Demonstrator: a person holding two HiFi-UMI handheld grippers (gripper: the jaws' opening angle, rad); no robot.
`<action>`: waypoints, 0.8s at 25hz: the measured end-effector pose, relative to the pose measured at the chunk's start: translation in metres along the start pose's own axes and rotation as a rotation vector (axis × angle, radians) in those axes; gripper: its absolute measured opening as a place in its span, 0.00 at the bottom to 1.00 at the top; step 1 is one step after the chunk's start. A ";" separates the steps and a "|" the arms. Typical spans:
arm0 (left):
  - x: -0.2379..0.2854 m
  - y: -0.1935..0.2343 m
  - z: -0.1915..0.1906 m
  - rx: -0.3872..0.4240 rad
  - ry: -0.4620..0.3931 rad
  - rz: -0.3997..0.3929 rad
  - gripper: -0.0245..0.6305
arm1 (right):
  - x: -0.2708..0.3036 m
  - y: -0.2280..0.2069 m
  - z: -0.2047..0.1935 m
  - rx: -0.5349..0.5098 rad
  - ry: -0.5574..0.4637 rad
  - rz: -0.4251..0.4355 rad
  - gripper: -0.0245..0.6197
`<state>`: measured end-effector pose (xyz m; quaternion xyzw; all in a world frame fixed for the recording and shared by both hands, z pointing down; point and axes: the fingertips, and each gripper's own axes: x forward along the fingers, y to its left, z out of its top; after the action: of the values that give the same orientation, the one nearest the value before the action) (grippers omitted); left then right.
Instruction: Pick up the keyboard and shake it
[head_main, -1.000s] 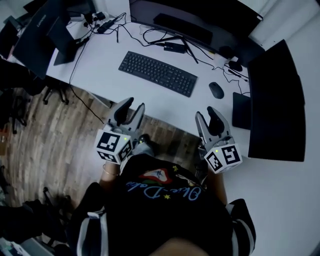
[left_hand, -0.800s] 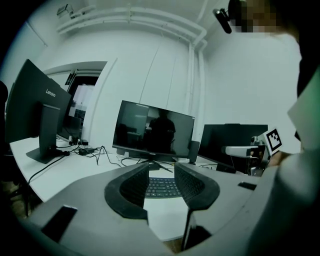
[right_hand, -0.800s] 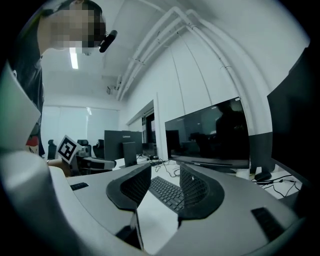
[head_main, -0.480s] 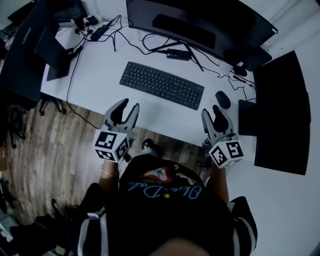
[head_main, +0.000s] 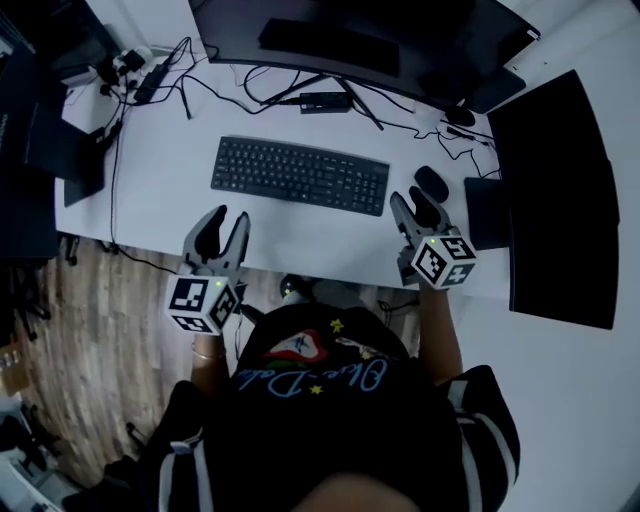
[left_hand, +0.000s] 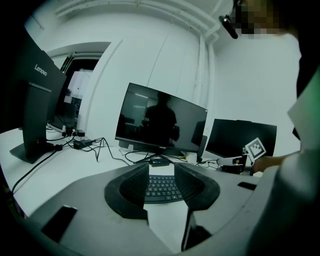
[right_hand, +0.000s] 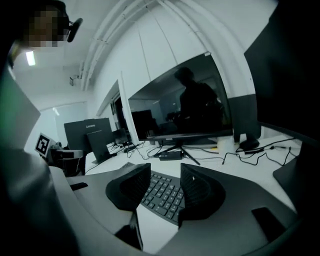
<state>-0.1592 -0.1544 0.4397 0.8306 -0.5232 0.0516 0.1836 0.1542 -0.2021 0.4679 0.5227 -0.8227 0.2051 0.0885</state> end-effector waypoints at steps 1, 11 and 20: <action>0.003 0.000 0.000 -0.005 0.007 0.002 0.24 | 0.010 -0.006 -0.006 0.025 0.023 0.006 0.28; 0.001 0.015 0.009 -0.029 -0.003 0.126 0.24 | 0.081 -0.062 -0.062 0.178 0.233 0.017 0.30; -0.005 0.028 0.004 -0.079 0.003 0.213 0.24 | 0.103 -0.084 -0.085 0.242 0.339 -0.010 0.30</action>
<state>-0.1869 -0.1625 0.4416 0.7624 -0.6098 0.0514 0.2102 0.1782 -0.2816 0.6023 0.4914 -0.7630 0.3869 0.1634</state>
